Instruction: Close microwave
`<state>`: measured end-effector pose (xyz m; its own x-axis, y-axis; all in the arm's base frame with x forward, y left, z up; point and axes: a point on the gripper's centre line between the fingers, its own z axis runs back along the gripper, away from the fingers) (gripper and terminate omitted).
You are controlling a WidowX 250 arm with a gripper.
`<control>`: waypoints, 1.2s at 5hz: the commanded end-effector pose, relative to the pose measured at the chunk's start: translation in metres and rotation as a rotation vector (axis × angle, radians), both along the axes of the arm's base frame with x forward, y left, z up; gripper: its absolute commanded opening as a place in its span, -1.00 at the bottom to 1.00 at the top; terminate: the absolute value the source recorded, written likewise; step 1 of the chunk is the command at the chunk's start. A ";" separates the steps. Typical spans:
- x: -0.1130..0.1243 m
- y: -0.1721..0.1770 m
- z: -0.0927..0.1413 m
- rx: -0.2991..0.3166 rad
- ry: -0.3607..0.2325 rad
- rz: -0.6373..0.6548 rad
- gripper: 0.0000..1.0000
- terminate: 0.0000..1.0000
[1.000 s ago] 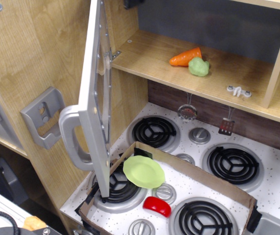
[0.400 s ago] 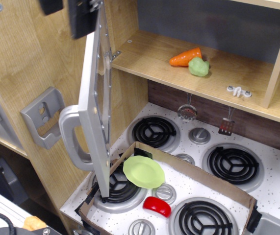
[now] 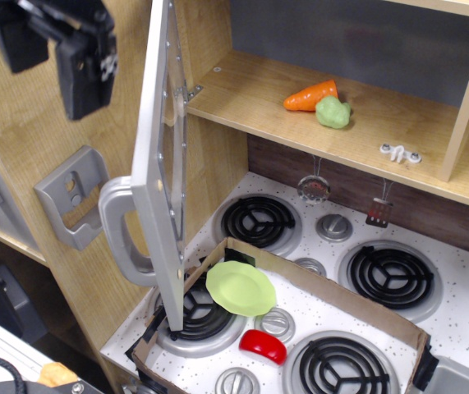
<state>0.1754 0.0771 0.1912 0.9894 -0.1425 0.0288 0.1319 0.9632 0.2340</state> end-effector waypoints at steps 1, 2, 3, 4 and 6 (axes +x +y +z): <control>-0.004 0.005 -0.029 0.018 -0.022 -0.005 1.00 -1.00; 0.006 0.012 -0.047 0.008 -0.044 -0.032 1.00 -1.00; 0.029 0.016 -0.056 -0.002 -0.060 -0.074 1.00 -1.00; 0.052 0.016 -0.057 -0.015 -0.080 -0.123 1.00 -1.00; 0.096 -0.003 -0.061 -0.045 -0.120 -0.199 1.00 -1.00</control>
